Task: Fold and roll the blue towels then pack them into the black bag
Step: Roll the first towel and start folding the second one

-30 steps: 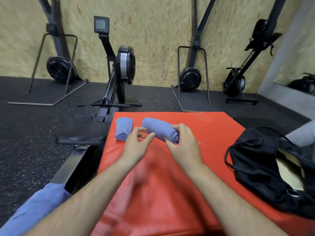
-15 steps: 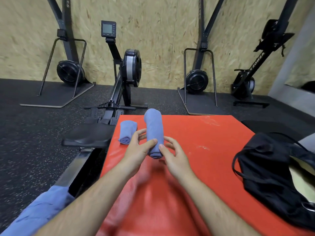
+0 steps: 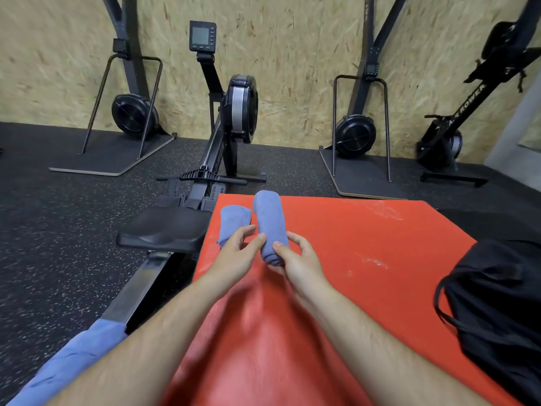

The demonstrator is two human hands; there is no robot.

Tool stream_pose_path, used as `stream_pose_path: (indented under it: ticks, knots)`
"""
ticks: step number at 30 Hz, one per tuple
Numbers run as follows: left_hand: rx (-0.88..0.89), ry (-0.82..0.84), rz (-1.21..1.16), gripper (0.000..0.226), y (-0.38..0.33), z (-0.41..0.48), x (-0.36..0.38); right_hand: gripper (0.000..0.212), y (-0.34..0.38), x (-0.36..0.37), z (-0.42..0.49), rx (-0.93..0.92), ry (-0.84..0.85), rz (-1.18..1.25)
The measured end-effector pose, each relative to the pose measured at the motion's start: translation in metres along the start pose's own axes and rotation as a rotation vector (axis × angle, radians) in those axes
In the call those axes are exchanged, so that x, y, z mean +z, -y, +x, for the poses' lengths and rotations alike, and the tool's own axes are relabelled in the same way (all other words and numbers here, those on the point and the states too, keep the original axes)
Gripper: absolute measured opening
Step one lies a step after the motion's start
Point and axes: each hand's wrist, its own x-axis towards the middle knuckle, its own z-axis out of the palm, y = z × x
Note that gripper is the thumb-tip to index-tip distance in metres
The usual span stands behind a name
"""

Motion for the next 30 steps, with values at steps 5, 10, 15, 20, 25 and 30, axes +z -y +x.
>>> stream_pose_path:
  ticks: [5, 10, 15, 20, 25, 30]
  knots:
    - [0.032, -0.129, 0.337, 0.040, 0.048, 0.036, -0.024, 0.023, -0.023, 0.025, 0.055, 0.008, -0.128, -0.142]
    - [-0.134, -0.125, 0.323, 0.047, 0.063, 0.075, -0.035, 0.028, -0.055, 0.044, 0.113, 0.024, -0.172, -0.356]
    - [-0.157, -0.062, 0.382, 0.061, 0.079, 0.114, -0.031, 0.041, -0.055, 0.060, 0.135, 0.046, -0.175, -0.536]
    - [-0.097, -0.156, 0.282, 0.050, 0.086, 0.125, -0.021, 0.031, -0.066, 0.068, 0.147, 0.046, -0.146, -0.524]
    - [-0.086, -0.252, 0.077, 0.043, 0.076, 0.127, -0.020, 0.019, -0.059, 0.065, 0.153, 0.050, -0.160, -0.459]
    - [-0.243, -0.139, 0.332, 0.033, 0.092, 0.122, -0.021, 0.047, -0.057, 0.053, 0.147, 0.147, -0.108, -0.916]
